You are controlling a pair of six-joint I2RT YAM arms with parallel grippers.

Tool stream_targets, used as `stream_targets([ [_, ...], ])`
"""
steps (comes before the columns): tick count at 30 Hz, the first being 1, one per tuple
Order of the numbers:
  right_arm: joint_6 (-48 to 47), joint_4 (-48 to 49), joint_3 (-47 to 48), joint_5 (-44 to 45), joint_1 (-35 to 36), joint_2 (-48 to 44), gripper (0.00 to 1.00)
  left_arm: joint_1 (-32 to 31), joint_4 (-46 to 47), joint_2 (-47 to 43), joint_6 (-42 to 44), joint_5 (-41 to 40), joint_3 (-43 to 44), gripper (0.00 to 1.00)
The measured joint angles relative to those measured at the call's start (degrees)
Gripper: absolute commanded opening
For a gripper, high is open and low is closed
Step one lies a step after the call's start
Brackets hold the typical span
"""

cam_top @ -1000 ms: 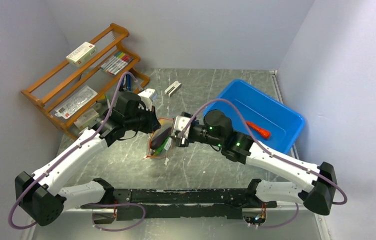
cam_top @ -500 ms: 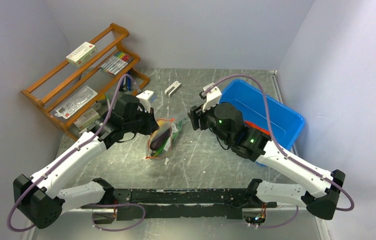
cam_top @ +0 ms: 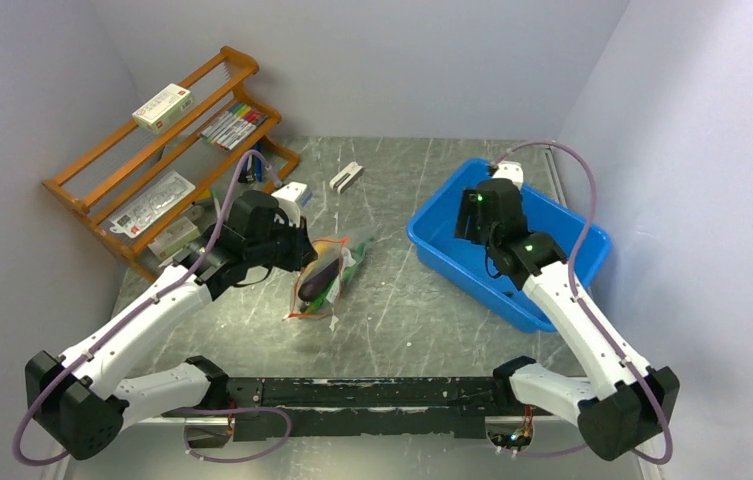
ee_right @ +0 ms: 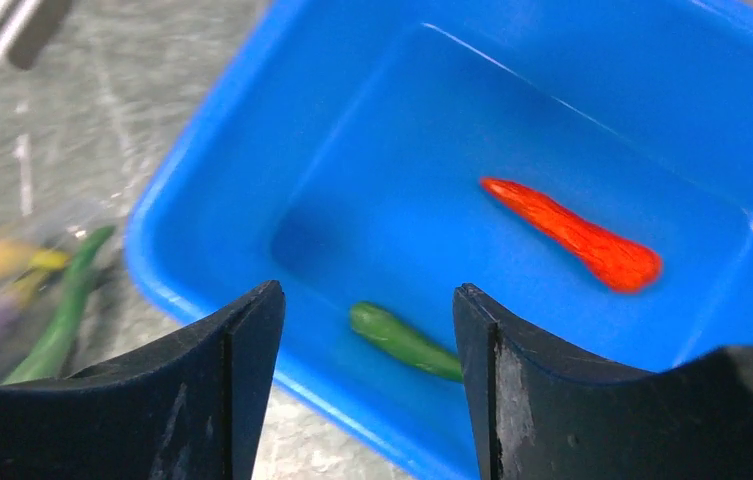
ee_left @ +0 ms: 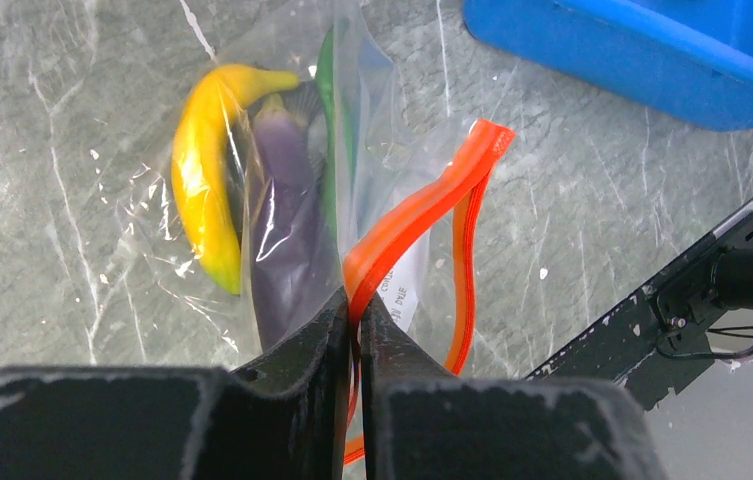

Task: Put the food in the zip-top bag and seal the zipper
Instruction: Pick up the fake vegetable from the bin.

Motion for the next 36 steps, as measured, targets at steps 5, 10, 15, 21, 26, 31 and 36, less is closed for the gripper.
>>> stream_targets([
  [5, 1.42, -0.70, -3.91, -2.14, -8.15, 0.87, 0.79, 0.00, 0.02, -0.02, 0.00, 0.02, -0.33, 0.07],
  [10, 3.82, 1.49, -10.21, -4.55, -15.74, 1.81, 0.87, 0.00, 0.22, -0.04, -0.02, 0.04, -1.03, 0.07],
  [15, 8.46, 5.31, -11.63, -5.16, -20.85, 6.14, 0.98, 0.00, 0.48, -0.07, -0.02, 0.04, -1.88, 0.07],
  [21, 13.94, 9.03, -11.63, -4.81, -22.62, 12.41, 0.99, 0.00, 0.48, -0.68, -0.02, 0.07, -2.16, 0.07],
  [26, 18.84, 9.14, -11.43, -3.52, -25.99, 16.46, 0.99, 0.00, 0.85, -0.87, -0.02, 0.04, -2.54, 0.07],
  [31, 23.28, 9.14, -11.37, -4.37, -29.11, 20.96, 0.96, 0.00, 0.92, -0.76, -0.02, 0.07, -2.80, 0.07],
  [36, 24.68, 13.16, -12.50, -8.17, -29.97, 21.86, 0.92, 0.00, 0.94, 0.07, 0.00, 0.07, -2.80, 0.07],
])
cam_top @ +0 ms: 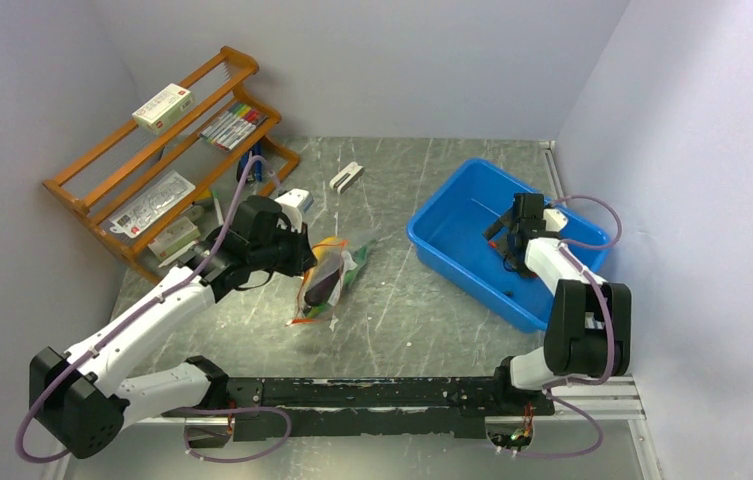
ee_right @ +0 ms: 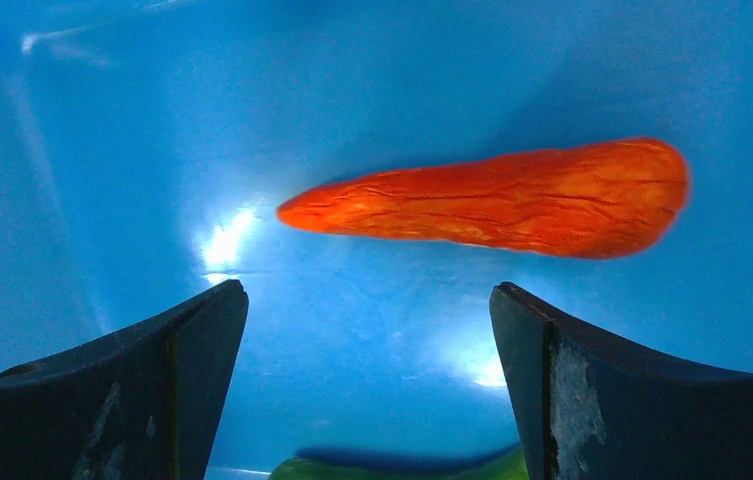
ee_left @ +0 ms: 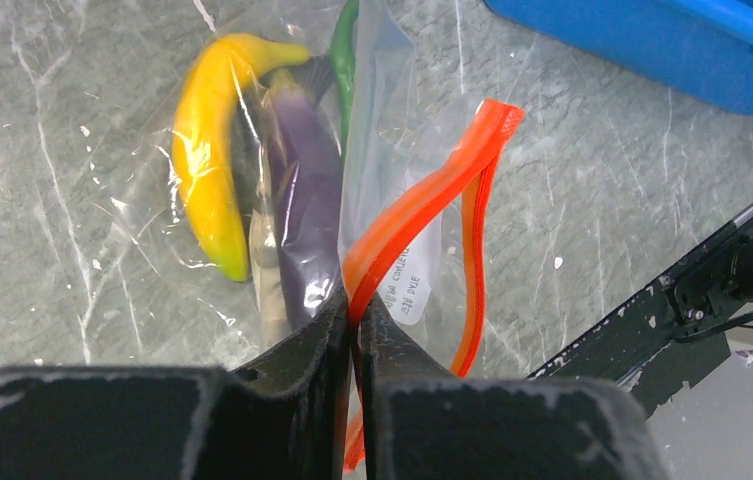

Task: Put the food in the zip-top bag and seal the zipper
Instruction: Pick up the fake vegetable from the bin.

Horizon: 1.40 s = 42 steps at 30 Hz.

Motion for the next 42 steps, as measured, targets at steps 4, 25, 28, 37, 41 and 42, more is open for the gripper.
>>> stream_targets([
  [4, -0.11, 4.76, -0.39, -4.57, -0.04, 1.92, 0.90, 0.00, -0.02, 0.83, 0.02, 0.02, 0.00, 0.07],
  [25, -35.78, 4.13, 16.83, -9.57, -0.09, 7.74, 0.85, 0.00, 0.07, 3.63, 0.17, 0.33, 0.00, 0.07],
  [28, -44.00, 2.29, 16.31, -9.25, -0.09, 7.63, 0.80, 0.00, 0.44, 4.22, 0.42, 0.76, 0.02, 0.07],
  [37, -57.79, -1.55, 13.00, -9.88, -0.09, 8.66, 0.56, 0.00, 0.44, 6.12, 1.03, 2.60, 1.09, 0.07],
  [41, -60.39, -1.86, 13.40, -11.02, -0.09, 10.34, 0.55, 0.00, 0.61, 5.79, 0.96, 3.13, 1.07, 0.07],
  [42, -60.89, -2.19, 13.90, -10.95, -0.09, 11.58, 0.55, 0.00, 0.70, 5.70, 0.76, 3.26, 1.05, 0.07],
])
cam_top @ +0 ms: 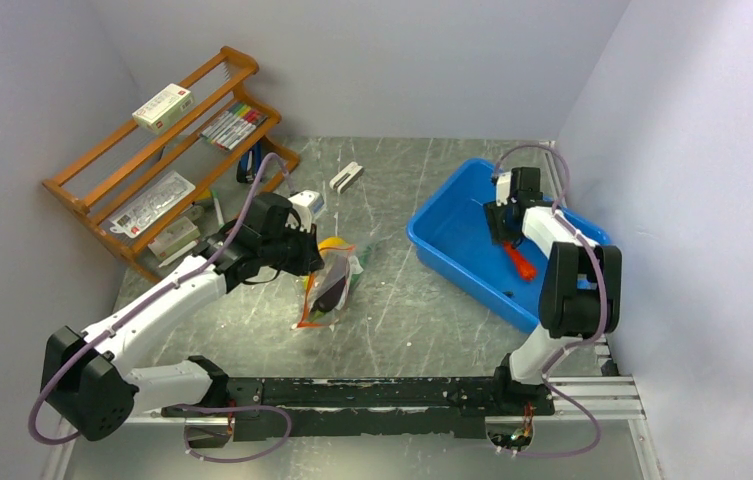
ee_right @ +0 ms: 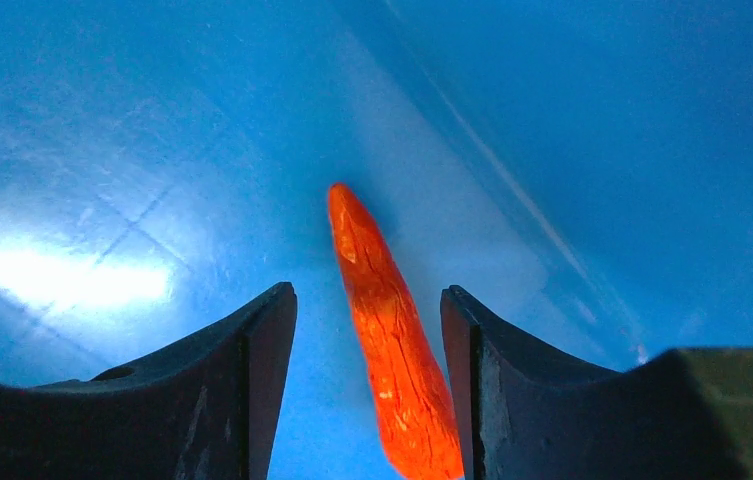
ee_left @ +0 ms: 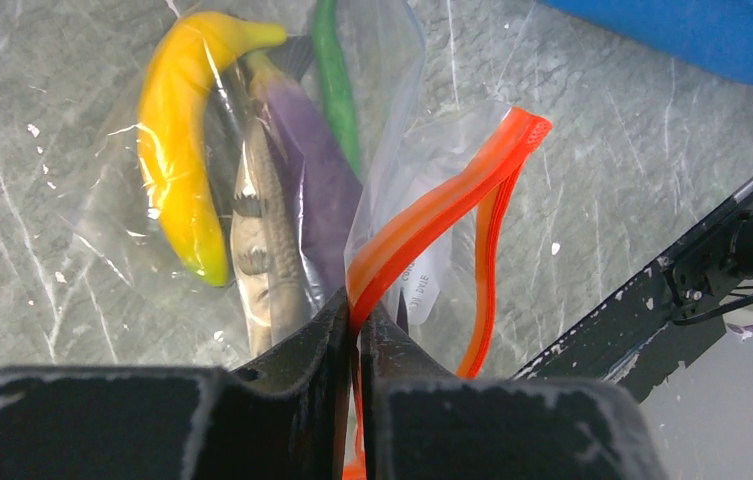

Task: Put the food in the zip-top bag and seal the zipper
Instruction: Pick up the fake vegetable from the bin.

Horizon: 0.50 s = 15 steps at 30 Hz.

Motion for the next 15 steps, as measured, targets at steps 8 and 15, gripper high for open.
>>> stream_targets([
  [8, -1.27, -1.11, 1.09, 1.84, 0.00, 5.25, 0.54, 0.00, 0.07, -0.94, -0.42, 0.70, -0.02, 0.07],
  [15, -1.46, -0.04, 1.07, 2.99, 0.48, 5.49, 0.42, 0.00, 0.09, -2.14, -0.96, 0.68, -0.31, 0.07],
])
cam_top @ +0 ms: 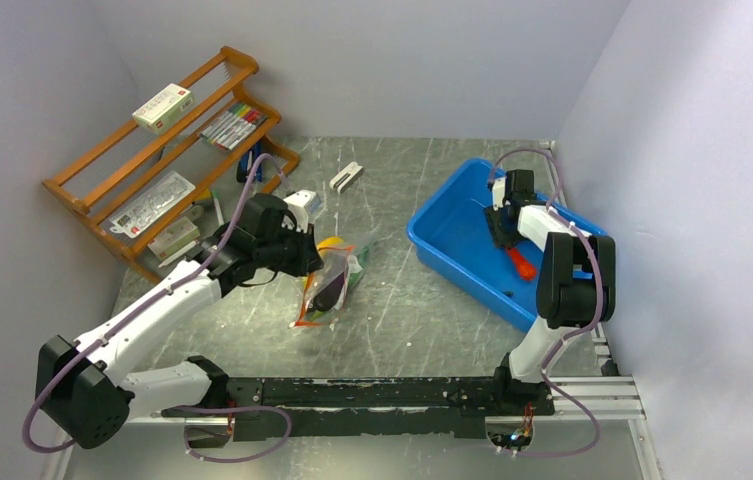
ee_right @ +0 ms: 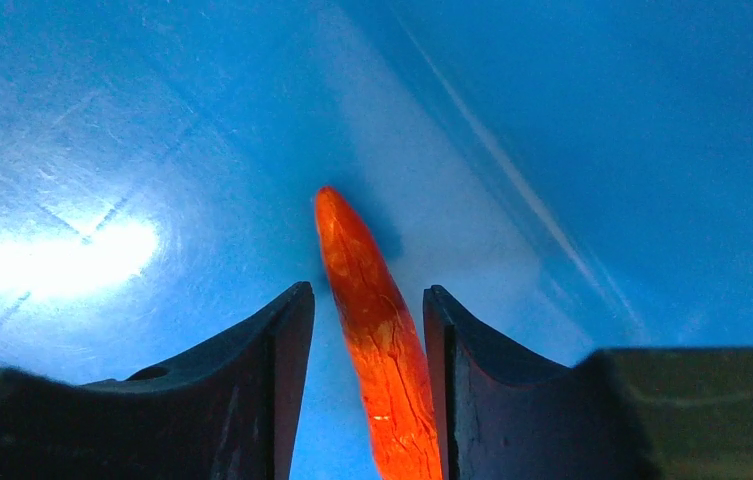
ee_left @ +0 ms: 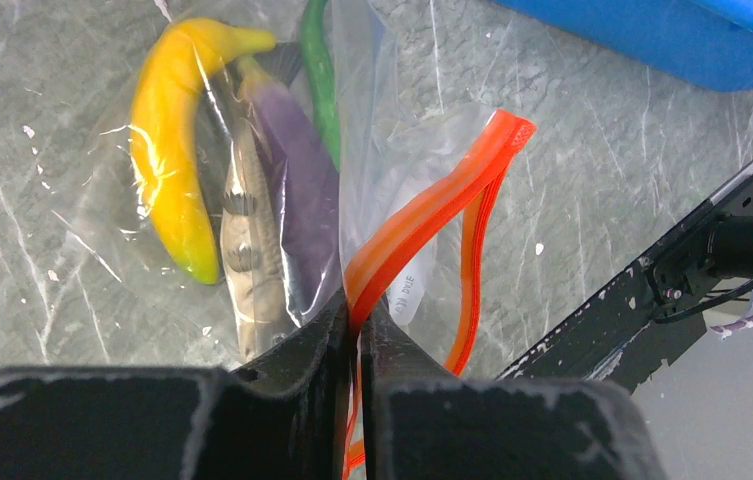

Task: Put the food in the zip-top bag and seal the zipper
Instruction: Pick up the fake vegetable from the bin.

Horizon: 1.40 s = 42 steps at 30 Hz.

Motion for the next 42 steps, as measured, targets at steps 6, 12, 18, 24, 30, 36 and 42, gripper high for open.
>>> stream_targets([
  [6, -0.28, 0.28, -0.07, 0.61, 0.76, 0.52, 0.37, 0.00, -0.04, -0.96, -0.35, -0.04, -0.57, 0.07],
  [12, -0.66, 0.33, -0.04, 1.66, 1.31, 1.57, 0.45, 0.00, -0.07, -2.05, -0.63, -0.17, -0.96, 0.07],
  [18, -1.20, 0.28, 0.81, 2.62, 1.84, 2.62, 0.30, 0.00, -0.22, -3.43, -2.27, -0.70, -1.62, 0.07],
  [24, -1.49, 0.20, 0.87, 4.13, 3.58, 2.51, 0.19, 0.00, -0.31, -4.52, -2.91, -1.27, -1.86, 0.07],
  [30, -1.31, 0.26, -0.07, 6.73, 8.00, -0.50, 0.14, 0.00, -0.37, -4.94, -3.34, -1.66, -2.36, 0.07],
  [36, 0.31, 1.11, 0.17, 9.53, 12.26, -6.01, 0.11, 0.00, -0.37, -4.94, -3.34, -2.45, -2.40, 0.07],
  [42, 2.45, 1.11, 1.81, 12.33, 17.88, -9.88, 0.11, 0.00, -0.26, -4.94, -3.56, -2.56, -2.40, 0.07],
])
